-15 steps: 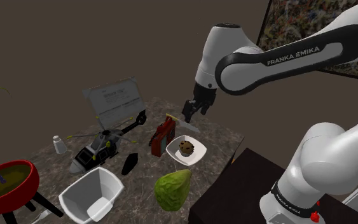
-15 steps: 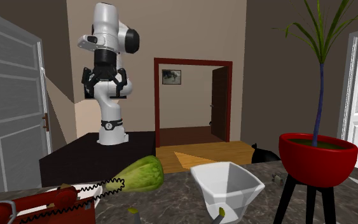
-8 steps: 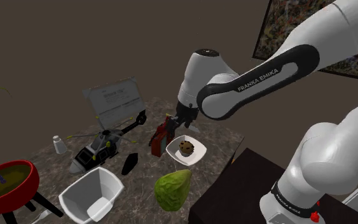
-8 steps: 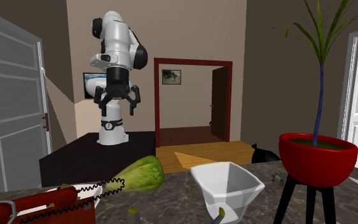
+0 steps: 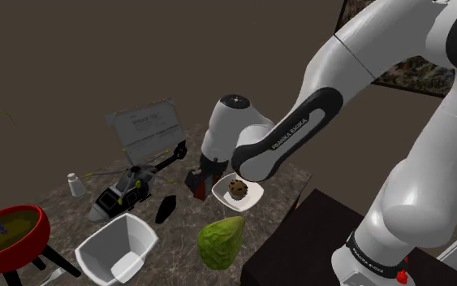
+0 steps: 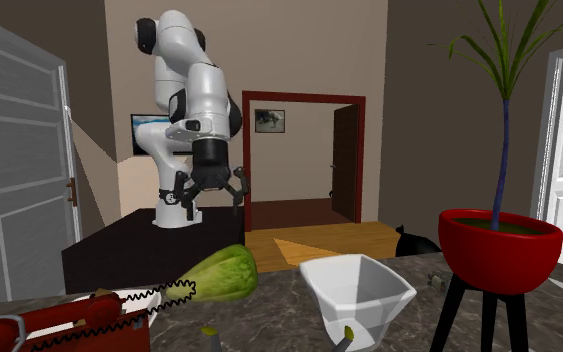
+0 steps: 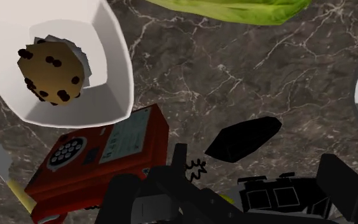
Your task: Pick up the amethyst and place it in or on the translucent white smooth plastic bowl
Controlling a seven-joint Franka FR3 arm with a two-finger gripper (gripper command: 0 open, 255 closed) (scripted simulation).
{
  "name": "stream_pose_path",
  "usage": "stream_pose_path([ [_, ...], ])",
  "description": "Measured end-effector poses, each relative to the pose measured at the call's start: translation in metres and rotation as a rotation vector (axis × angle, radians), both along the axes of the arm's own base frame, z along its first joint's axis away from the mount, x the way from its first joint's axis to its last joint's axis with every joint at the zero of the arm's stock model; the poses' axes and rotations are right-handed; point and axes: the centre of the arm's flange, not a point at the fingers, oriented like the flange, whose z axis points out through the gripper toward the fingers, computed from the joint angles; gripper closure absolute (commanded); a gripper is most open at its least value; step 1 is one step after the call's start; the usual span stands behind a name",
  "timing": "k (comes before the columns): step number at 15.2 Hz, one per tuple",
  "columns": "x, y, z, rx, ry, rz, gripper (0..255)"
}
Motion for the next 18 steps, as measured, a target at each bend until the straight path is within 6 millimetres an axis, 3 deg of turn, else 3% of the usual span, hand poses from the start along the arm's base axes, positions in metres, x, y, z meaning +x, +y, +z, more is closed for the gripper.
stream_pose_path([
  [13,0.066,0.099,-0.105,0.058,-0.086,0.024,0],
  [18,0.08,0.107,-0.129,0.061,-0.091,0.025,0],
])
